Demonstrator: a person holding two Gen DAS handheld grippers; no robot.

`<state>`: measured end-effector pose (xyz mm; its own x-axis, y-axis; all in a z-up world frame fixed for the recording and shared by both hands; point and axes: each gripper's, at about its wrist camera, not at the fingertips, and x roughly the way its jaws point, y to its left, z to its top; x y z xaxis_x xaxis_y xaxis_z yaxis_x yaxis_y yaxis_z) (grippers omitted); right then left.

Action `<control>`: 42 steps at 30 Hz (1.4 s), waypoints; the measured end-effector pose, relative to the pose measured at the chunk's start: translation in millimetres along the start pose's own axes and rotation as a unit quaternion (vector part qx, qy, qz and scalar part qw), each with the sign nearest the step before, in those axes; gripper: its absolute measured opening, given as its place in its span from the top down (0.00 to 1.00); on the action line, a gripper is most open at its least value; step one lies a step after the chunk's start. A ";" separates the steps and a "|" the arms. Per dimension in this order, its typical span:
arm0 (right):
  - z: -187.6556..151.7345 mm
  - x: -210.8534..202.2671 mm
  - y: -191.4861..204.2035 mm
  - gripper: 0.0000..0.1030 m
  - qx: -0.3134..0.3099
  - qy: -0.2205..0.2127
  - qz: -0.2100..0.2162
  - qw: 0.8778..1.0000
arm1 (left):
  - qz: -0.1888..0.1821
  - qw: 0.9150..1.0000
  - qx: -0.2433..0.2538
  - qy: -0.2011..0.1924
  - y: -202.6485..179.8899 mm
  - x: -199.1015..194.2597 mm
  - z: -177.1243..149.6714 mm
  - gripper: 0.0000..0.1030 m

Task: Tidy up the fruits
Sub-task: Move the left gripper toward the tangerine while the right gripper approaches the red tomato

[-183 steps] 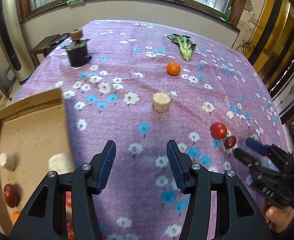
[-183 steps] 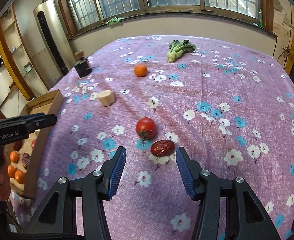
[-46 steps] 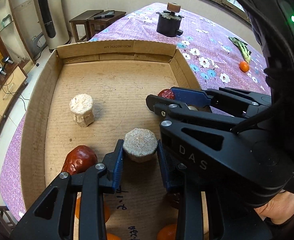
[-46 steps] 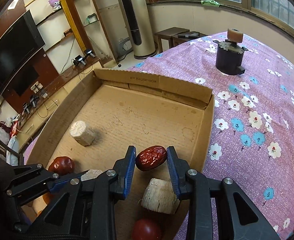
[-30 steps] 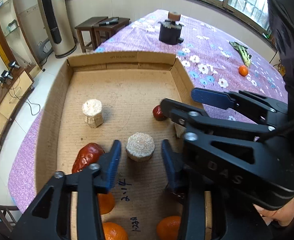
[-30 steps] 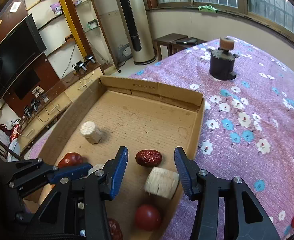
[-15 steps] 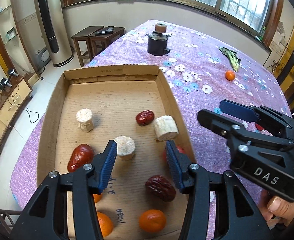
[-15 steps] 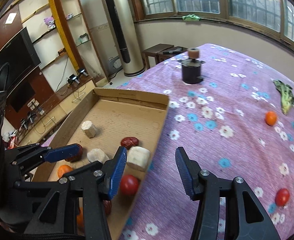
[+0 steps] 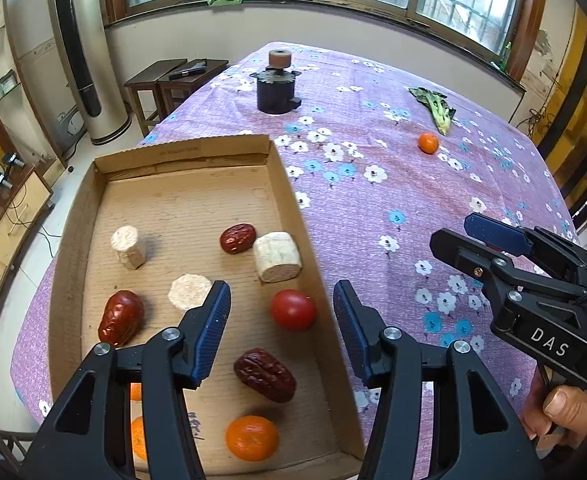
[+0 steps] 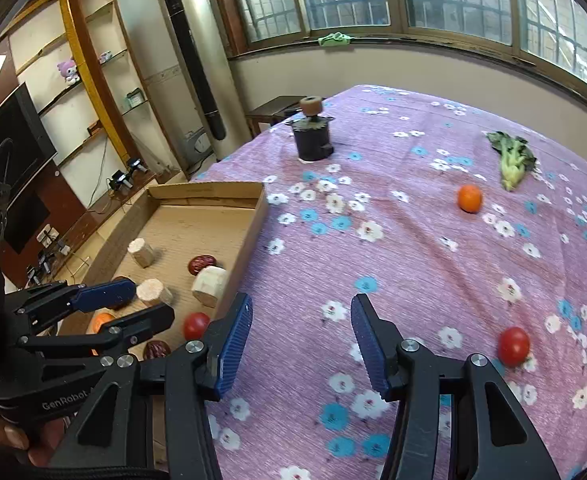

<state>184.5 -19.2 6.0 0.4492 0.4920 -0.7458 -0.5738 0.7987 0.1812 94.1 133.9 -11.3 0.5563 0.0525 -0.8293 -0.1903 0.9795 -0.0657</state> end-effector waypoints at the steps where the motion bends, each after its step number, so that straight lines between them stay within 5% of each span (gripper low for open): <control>1: -1.4 -1.6 -2.8 0.48 0.002 0.000 -0.002 1.000 | 0.000 1.000 0.001 -0.001 -1.5 -0.4 0.3 0.49; 27: -45.6 -40.9 -110.5 0.42 0.079 -0.005 -0.076 0.994 | -0.044 0.998 0.053 -0.008 -84.4 9.4 36.9 0.49; 42: -42.6 -8.9 -140.2 0.43 0.084 0.016 -0.087 0.993 | -0.057 0.996 0.062 0.011 -139.5 73.2 98.2 0.49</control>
<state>231.8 -150.3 -40.1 0.5072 0.3328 -0.7950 -0.3659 0.9183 0.1510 240.8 20.2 -8.3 0.5501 -0.0629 -0.8327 -0.0255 0.9954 -0.0921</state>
